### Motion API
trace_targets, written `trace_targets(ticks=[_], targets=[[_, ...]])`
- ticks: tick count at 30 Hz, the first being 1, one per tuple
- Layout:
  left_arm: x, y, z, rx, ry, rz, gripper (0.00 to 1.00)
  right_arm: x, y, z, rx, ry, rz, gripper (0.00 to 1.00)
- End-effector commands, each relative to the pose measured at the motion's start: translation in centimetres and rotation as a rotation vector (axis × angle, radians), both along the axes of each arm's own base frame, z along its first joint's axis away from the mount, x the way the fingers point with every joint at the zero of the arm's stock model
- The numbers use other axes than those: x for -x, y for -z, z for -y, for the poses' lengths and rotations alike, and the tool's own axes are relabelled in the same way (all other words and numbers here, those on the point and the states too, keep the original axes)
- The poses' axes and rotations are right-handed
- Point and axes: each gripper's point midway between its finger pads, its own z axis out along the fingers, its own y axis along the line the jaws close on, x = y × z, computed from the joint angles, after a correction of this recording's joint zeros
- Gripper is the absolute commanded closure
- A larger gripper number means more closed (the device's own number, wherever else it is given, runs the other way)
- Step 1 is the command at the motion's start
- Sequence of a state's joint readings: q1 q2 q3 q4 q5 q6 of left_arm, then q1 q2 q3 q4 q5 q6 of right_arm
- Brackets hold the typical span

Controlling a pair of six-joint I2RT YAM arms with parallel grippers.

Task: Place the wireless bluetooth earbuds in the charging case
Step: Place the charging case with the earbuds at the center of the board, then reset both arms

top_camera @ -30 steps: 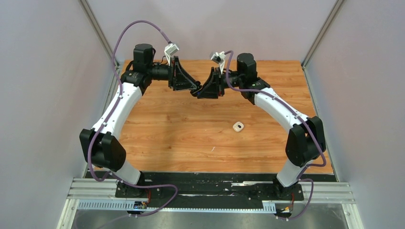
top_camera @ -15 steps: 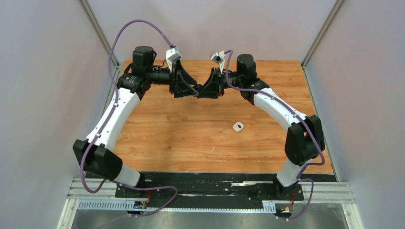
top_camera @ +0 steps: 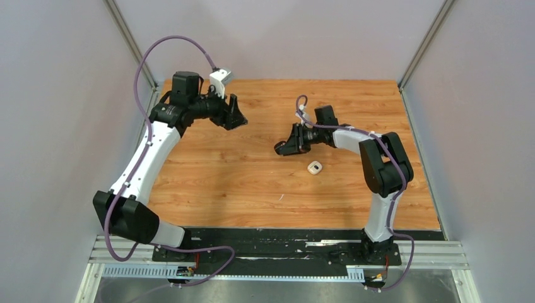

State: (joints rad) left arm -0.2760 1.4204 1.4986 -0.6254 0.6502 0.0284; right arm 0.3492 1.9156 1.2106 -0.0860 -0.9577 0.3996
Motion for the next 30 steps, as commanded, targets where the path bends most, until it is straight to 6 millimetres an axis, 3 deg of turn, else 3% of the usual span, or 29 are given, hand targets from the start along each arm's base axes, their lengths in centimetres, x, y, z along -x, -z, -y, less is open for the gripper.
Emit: trace_targets(ticks=[1, 5, 7, 11, 12, 14, 15, 17, 19, 22, 24, 27, 30], targets=[[0.9, 3.8, -2.2, -0.028, -0.138, -0.177, 0.25, 1.0, 3.8, 0.9, 0.098, 0.050, -0.135, 1.00], [1.1, 5.3, -3.0, 0.000, -0.185, -0.249, 0.25, 0.3, 6.8, 1.7, 0.163, 0.097, -0.193, 0.98], [1.1, 5.9, -3.2, 0.003, -0.199, -0.273, 0.25, 0.2, 8.0, 1.9, 0.193, 0.110, -0.221, 0.89], [1.0, 6.4, -3.7, 0.002, -0.212, -0.296, 0.25, -0.9, 8.8, 3.0, 0.271, 0.158, -0.191, 0.29], [1.1, 6.5, -3.8, -0.003, -0.211, -0.299, 0.25, -1.2, 8.4, 3.5, 0.287, 0.159, -0.167, 0.06], [1.1, 6.6, -4.0, -0.016, -0.211, -0.295, 0.23, -1.8, 7.6, 5.6, 0.355, 0.195, -0.154, 0.00], [0.9, 6.6, -4.2, -0.025, -0.216, -0.287, 0.08, -2.5, 6.7, 6.9, 0.379, 0.239, -0.144, 0.00], [0.6, 6.5, -4.6, -0.050, -0.222, -0.252, 0.01, -4.1, 3.2, 9.2, 0.354, 0.307, -0.081, 0.00], [-0.1, 6.2, -5.4, -0.089, -0.236, -0.175, 0.00, -6.0, -0.8, 11.6, 0.345, 0.380, 0.026, 0.00], [-1.6, 5.1, -8.0, -0.170, -0.359, -0.029, 0.00, -9.2, -6.0, 16.8, 0.464, 0.653, 0.179, 0.00], [-2.4, 4.6, -9.4, -0.204, -0.421, 0.064, 0.00, -9.9, -10.2, 19.6, 0.519, 0.804, 0.295, 0.00], [-3.1, 4.6, -10.0, -0.211, -0.451, 0.147, 0.00, -9.3, -14.4, 20.7, 0.521, 0.847, 0.433, 0.00], [-3.3, 5.6, -10.2, -0.204, -0.487, 0.131, 0.00, -8.2, -15.3, 20.4, 0.504, 0.827, 0.471, 0.00]])
